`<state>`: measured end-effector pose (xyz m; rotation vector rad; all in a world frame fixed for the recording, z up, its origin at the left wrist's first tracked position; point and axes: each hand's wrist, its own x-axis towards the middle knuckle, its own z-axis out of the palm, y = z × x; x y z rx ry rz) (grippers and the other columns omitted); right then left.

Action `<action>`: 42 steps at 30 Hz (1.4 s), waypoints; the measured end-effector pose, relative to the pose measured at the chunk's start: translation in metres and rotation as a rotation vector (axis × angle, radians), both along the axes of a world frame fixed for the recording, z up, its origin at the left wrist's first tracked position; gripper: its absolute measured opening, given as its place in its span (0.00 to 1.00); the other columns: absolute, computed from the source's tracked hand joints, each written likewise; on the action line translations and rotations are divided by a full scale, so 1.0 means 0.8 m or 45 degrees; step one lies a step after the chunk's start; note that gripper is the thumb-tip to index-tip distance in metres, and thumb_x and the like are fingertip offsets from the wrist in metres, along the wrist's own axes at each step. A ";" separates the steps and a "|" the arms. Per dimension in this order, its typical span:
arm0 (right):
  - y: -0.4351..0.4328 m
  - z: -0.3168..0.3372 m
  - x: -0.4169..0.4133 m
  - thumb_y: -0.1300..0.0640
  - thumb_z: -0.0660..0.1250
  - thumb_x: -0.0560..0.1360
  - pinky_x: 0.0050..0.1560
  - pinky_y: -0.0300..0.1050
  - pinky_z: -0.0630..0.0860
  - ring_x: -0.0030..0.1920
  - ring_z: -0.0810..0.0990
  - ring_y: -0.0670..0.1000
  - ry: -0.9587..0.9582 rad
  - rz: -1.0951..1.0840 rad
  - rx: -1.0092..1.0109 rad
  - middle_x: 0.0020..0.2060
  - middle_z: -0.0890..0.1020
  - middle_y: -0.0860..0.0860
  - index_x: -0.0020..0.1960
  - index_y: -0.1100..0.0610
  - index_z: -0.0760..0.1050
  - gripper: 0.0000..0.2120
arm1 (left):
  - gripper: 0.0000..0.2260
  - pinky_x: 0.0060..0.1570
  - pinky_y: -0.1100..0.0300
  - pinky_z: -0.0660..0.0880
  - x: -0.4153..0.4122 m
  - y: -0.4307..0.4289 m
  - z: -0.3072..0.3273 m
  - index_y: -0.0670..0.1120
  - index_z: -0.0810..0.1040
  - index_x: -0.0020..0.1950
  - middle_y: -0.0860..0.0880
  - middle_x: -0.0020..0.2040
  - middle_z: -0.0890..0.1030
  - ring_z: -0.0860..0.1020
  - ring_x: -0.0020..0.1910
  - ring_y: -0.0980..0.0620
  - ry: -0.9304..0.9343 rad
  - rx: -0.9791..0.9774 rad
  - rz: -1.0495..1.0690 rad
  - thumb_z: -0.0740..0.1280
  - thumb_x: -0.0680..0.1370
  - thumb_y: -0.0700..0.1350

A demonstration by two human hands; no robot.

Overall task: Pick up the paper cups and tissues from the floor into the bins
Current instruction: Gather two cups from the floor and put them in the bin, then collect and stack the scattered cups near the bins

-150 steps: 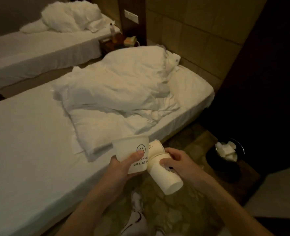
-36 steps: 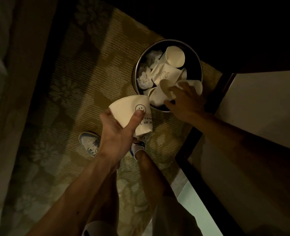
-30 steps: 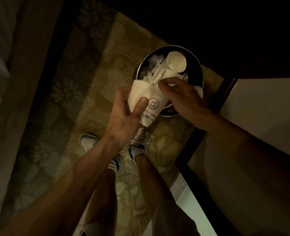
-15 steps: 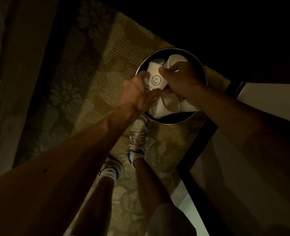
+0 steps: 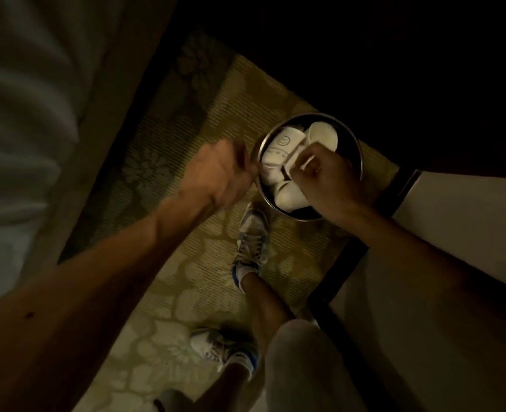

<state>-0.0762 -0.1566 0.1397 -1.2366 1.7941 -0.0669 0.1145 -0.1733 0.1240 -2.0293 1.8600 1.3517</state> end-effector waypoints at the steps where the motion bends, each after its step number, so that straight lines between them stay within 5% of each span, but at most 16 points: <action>1: 0.013 0.024 0.009 0.52 0.69 0.75 0.41 0.45 0.74 0.35 0.75 0.40 -0.078 0.023 -0.008 0.33 0.77 0.42 0.45 0.49 0.72 0.06 | 0.12 0.30 0.61 0.65 0.014 0.004 0.024 0.53 0.70 0.38 0.54 0.37 0.74 0.73 0.35 0.56 -0.011 0.002 -0.026 0.65 0.77 0.56; 5: 0.038 0.145 0.058 0.52 0.69 0.74 0.38 0.47 0.75 0.34 0.74 0.43 -0.239 0.050 -0.178 0.32 0.76 0.45 0.42 0.48 0.72 0.06 | 0.12 0.29 0.63 0.63 0.075 0.005 0.168 0.55 0.68 0.37 0.55 0.34 0.74 0.73 0.33 0.60 -0.006 -0.122 -0.145 0.65 0.77 0.56; 8: 0.067 0.249 0.116 0.52 0.69 0.74 0.36 0.49 0.74 0.35 0.74 0.51 -0.355 0.134 -0.226 0.34 0.76 0.53 0.42 0.49 0.73 0.05 | 0.10 0.35 0.59 0.67 0.137 0.041 0.304 0.54 0.69 0.41 0.54 0.35 0.75 0.79 0.40 0.48 -0.059 -0.134 -0.303 0.65 0.77 0.57; 14: 0.127 0.439 0.251 0.54 0.71 0.73 0.36 0.38 0.71 0.35 0.74 0.46 -0.513 0.595 -0.507 0.36 0.76 0.47 0.48 0.51 0.75 0.06 | 0.08 0.38 0.58 0.65 0.269 0.185 0.556 0.52 0.73 0.48 0.50 0.46 0.80 0.78 0.47 0.45 -0.355 -0.422 -0.419 0.63 0.77 0.56; 17: 0.213 0.518 0.326 0.51 0.70 0.74 0.39 0.44 0.75 0.38 0.75 0.46 -0.570 0.904 -0.501 0.40 0.76 0.47 0.54 0.52 0.76 0.11 | 0.08 0.36 0.57 0.66 0.328 0.318 0.669 0.51 0.74 0.48 0.50 0.44 0.78 0.77 0.45 0.46 -0.480 -0.516 -0.261 0.64 0.77 0.55; 21: 0.354 0.592 0.415 0.51 0.71 0.74 0.39 0.35 0.73 0.38 0.75 0.43 -0.698 1.269 -0.461 0.41 0.75 0.43 0.55 0.49 0.75 0.12 | 0.10 0.33 0.56 0.66 0.383 0.524 0.772 0.51 0.69 0.40 0.50 0.37 0.76 0.76 0.37 0.46 -0.596 -0.529 0.161 0.65 0.77 0.54; 25: 0.485 0.624 0.501 0.54 0.71 0.74 0.39 0.35 0.68 0.37 0.71 0.40 -0.798 1.763 -0.424 0.39 0.72 0.41 0.55 0.53 0.75 0.11 | 0.15 0.29 0.59 0.61 0.397 0.722 0.800 0.51 0.63 0.32 0.53 0.26 0.69 0.74 0.28 0.46 -0.799 -0.597 0.768 0.64 0.74 0.55; 31: 0.629 0.635 0.592 0.51 0.70 0.74 0.38 0.31 0.66 0.37 0.69 0.38 -0.809 2.345 -0.315 0.40 0.70 0.40 0.51 0.45 0.71 0.09 | 0.13 0.37 0.55 0.72 0.378 0.921 0.748 0.50 0.66 0.35 0.54 0.31 0.74 0.74 0.34 0.52 -0.752 -0.418 1.477 0.60 0.75 0.57; 35: 0.710 0.618 0.635 0.48 0.67 0.75 0.37 0.35 0.67 0.36 0.71 0.41 -0.730 2.642 -0.124 0.37 0.72 0.41 0.48 0.42 0.69 0.07 | 0.16 0.30 0.67 0.61 0.356 1.003 0.708 0.51 0.68 0.38 0.54 0.31 0.73 0.72 0.33 0.56 -0.751 -0.357 1.871 0.54 0.72 0.63; 42: 0.831 0.571 0.771 0.49 0.67 0.76 0.34 0.33 0.70 0.35 0.76 0.41 -0.575 2.917 0.217 0.37 0.79 0.44 0.58 0.46 0.72 0.11 | 0.11 0.30 0.71 0.69 0.404 1.076 0.685 0.62 0.74 0.35 0.62 0.29 0.75 0.71 0.27 0.62 -0.253 -0.541 2.767 0.66 0.76 0.61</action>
